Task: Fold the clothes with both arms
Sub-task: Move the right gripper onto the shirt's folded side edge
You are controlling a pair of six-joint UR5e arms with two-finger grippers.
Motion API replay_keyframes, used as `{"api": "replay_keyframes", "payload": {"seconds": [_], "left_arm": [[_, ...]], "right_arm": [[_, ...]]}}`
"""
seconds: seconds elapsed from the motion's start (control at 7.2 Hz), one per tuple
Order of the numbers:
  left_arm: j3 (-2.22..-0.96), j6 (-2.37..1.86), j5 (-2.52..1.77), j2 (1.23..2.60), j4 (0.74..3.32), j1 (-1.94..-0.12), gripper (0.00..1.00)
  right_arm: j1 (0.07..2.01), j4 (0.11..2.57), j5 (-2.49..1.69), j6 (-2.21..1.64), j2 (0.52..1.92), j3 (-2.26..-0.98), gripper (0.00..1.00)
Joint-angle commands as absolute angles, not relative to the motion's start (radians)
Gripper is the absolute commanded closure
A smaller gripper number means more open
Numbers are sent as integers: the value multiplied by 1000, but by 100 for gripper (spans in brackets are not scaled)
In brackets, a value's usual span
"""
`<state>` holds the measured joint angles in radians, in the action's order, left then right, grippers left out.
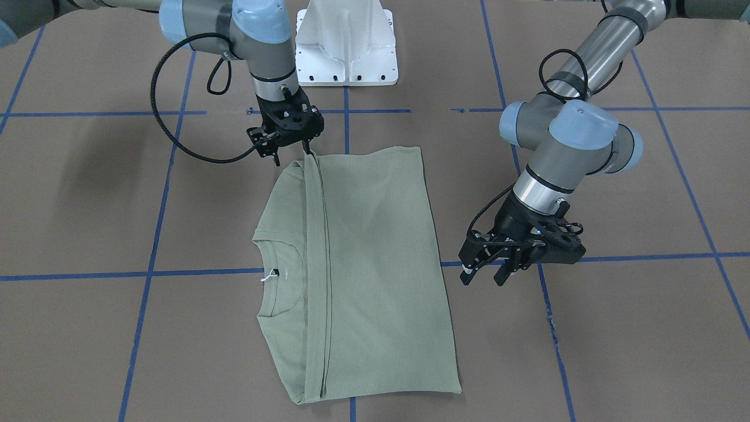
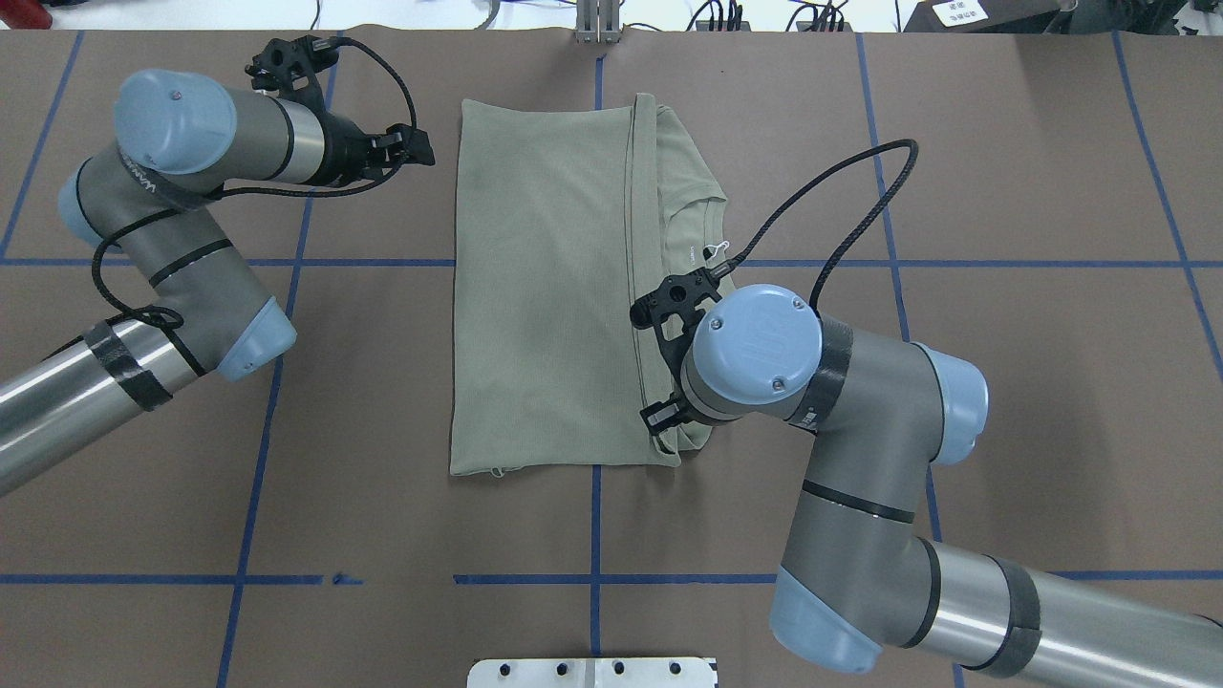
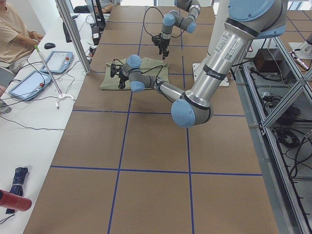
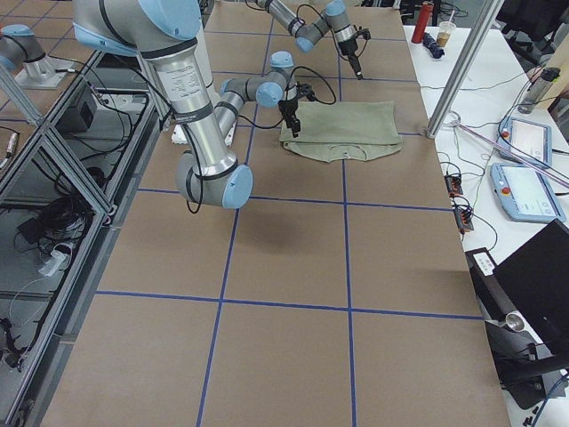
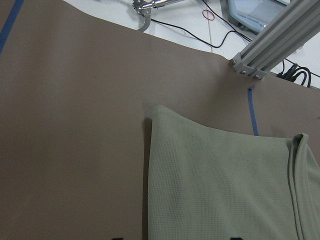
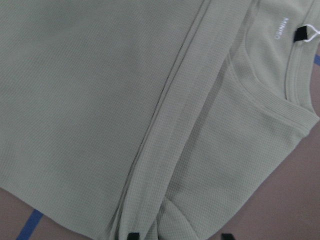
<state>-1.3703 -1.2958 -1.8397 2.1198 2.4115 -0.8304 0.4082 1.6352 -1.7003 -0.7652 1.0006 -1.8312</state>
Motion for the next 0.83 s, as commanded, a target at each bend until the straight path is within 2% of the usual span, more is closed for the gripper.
{"api": "replay_keyframes", "payload": {"seconds": [0.0,0.56,0.69], "left_arm": [[-1371,-1304,-1839,2095,2411,-831,21],[-1373,-1330,-1841,2089,2411,-830,20],[-1387,-1331,-1841,2088,2411,-831,20]], "right_arm": [[356,1635,-1645,-707,977,-1793,42],[338,1632,-1641,-698,962,-1753,45],[333,1632,-1640,-699,956,-1753,53]]}}
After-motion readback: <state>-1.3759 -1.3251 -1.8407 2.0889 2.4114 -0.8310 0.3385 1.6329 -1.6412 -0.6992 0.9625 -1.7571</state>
